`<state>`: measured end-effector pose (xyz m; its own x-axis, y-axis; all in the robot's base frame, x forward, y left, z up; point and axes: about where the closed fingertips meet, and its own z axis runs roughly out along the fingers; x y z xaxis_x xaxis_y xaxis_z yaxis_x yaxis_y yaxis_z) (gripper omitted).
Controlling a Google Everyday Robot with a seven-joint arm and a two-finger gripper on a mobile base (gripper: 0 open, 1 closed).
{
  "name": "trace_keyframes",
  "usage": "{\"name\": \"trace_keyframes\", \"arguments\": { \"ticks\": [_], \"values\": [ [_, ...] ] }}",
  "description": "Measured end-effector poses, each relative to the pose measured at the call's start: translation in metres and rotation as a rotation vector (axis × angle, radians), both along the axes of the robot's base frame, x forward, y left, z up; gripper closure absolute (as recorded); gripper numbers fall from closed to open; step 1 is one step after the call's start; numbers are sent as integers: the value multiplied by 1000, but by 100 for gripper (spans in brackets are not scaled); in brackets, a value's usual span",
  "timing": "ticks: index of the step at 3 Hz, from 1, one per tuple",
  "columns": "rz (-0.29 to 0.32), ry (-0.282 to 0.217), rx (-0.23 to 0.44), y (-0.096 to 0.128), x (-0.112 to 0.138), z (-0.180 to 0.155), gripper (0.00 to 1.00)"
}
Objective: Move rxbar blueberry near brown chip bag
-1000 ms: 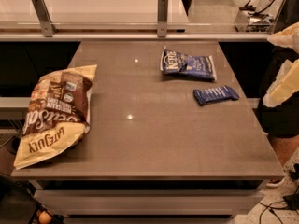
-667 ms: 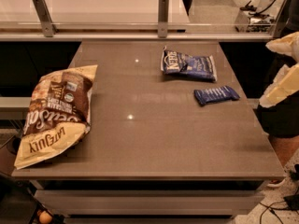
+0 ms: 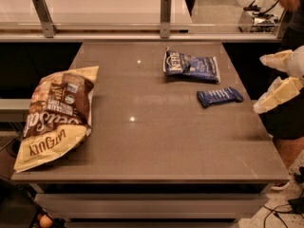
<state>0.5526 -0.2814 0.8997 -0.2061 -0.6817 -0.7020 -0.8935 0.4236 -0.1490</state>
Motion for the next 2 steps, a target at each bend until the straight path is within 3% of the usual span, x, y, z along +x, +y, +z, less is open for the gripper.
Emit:
{"name": "trace_keyframes", "arguments": {
  "ticks": [2],
  "values": [
    [45, -7, 115, 16, 22, -25, 0]
  ]
}}
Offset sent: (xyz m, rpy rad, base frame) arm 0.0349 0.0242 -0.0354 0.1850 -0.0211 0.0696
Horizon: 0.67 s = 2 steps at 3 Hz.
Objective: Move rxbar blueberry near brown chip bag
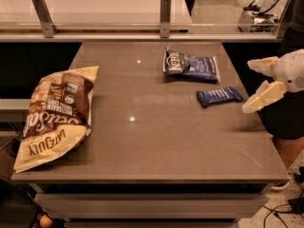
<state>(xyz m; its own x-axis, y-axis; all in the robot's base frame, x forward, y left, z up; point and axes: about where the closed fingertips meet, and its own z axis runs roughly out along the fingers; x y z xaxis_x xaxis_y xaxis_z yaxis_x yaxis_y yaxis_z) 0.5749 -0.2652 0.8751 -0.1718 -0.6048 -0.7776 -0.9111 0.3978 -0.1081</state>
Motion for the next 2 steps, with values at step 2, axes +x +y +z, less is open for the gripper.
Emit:
{"name": "trace_keyframes", "arguments": {
  "ticks": [2],
  "values": [
    [32, 14, 55, 21, 19, -20, 0]
  ]
}}
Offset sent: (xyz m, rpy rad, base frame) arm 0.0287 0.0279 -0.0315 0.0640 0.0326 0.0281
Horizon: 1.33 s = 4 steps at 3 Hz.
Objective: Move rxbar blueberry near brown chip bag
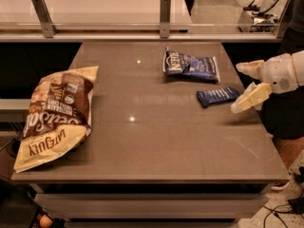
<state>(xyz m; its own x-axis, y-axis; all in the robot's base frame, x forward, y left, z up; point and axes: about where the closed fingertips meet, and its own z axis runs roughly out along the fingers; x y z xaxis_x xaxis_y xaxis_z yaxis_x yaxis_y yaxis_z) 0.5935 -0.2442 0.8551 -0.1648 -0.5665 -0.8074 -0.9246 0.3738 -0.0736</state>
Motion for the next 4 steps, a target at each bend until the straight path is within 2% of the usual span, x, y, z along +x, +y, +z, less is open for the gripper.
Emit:
{"name": "trace_keyframes", "arguments": {
  "ticks": [3, 4],
  "values": [
    [-12, 57, -10, 10, 2, -28, 0],
    [26, 55, -16, 19, 0, -30, 0]
  ]
}}
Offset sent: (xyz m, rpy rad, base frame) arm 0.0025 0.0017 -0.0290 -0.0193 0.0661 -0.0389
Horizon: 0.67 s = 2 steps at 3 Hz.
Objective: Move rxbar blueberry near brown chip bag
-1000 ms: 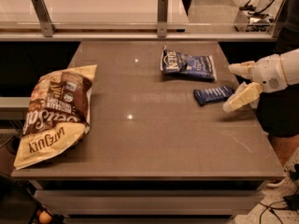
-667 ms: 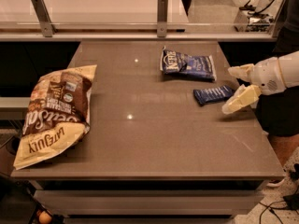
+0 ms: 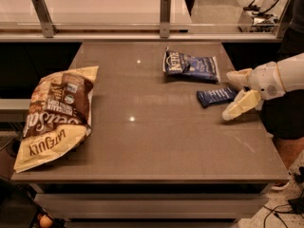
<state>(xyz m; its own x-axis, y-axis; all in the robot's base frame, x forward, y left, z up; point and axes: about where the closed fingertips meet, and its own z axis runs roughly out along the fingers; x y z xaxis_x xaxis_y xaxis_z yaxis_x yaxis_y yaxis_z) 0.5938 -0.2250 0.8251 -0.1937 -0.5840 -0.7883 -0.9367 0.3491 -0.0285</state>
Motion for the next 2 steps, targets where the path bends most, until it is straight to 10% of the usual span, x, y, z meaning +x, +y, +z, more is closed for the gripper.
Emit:
{"name": "trace_keyframes", "arguments": {
  "ticks": [2],
  "values": [
    [69, 30, -13, 16, 2, -12, 0]
  ]
}}
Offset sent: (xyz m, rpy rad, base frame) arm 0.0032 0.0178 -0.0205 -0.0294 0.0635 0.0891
